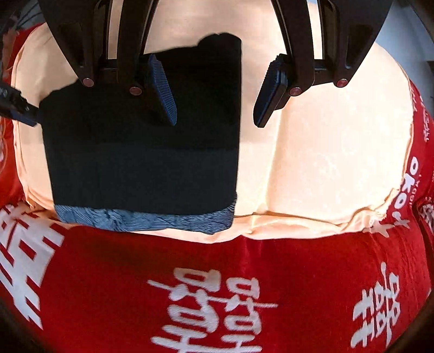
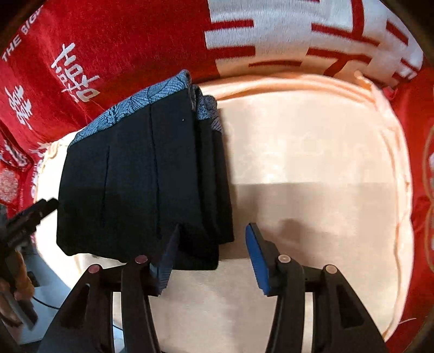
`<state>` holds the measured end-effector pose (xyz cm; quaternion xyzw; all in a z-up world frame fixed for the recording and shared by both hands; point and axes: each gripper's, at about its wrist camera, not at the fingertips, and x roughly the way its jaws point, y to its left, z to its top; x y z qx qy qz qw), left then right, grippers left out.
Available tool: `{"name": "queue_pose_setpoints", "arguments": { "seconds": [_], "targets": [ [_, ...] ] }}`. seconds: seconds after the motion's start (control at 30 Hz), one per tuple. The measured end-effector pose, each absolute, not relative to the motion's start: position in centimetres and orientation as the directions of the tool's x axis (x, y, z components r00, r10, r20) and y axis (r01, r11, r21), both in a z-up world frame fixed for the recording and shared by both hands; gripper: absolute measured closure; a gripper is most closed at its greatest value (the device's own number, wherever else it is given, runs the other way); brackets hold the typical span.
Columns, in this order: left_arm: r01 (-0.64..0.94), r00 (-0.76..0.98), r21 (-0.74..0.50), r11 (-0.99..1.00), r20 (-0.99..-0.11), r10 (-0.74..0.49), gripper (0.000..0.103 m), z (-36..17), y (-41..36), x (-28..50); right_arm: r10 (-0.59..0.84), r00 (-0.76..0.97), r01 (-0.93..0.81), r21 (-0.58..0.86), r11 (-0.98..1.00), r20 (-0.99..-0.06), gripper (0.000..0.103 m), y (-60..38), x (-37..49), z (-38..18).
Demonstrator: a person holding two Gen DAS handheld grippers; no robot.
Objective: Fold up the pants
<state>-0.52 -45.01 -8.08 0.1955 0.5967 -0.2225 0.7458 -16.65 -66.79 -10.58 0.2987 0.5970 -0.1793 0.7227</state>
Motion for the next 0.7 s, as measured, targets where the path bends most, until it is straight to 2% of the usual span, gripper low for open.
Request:
{"name": "queue_pose_setpoints", "arguments": {
  "seconds": [0.17, 0.2, 0.23, 0.3, 0.57, 0.7],
  "targets": [
    [0.55, 0.123, -0.006, 0.835, -0.988, -0.089, 0.043, -10.8, -44.9, 0.5, 0.024, 0.221, 0.654, 0.166, 0.738, -0.975, 0.05, -66.6, -16.9, -9.0],
    [0.552, 0.126, -0.001, 0.834, -0.988, -0.085, 0.038, -11.0, -44.9, 0.3, 0.016, 0.232, 0.656, 0.168, 0.736, -0.973, 0.05, -66.5, -16.7, -8.5],
    [0.551, 0.136, 0.009, 0.834, -0.988, -0.079, 0.026, -11.2, -44.9, 0.2, 0.01, 0.248, 0.653, 0.175, 0.737, -0.969, 0.05, -66.3, -16.5, -8.1],
    [0.544, 0.137, 0.003, 0.839, -0.987, -0.085, 0.019, -11.3, -44.9, 0.1, 0.006, 0.271, 0.639, 0.184, 0.747, -0.963, 0.049, -65.9, -15.8, -7.5],
    [0.536, 0.108, -0.023, 0.844, -0.99, -0.095, 0.019, -12.1, -44.8, 0.3, 0.04, 0.191, 0.602, 0.149, 0.784, -0.981, 0.048, -64.1, -13.9, -11.5],
    [0.537, 0.11, -0.026, 0.843, -0.989, -0.1, 0.019, -12.6, -45.0, 0.8, 0.082, 0.214, 0.639, 0.203, 0.742, -0.973, 0.041, -65.1, -14.8, -11.6]
  ]
}}
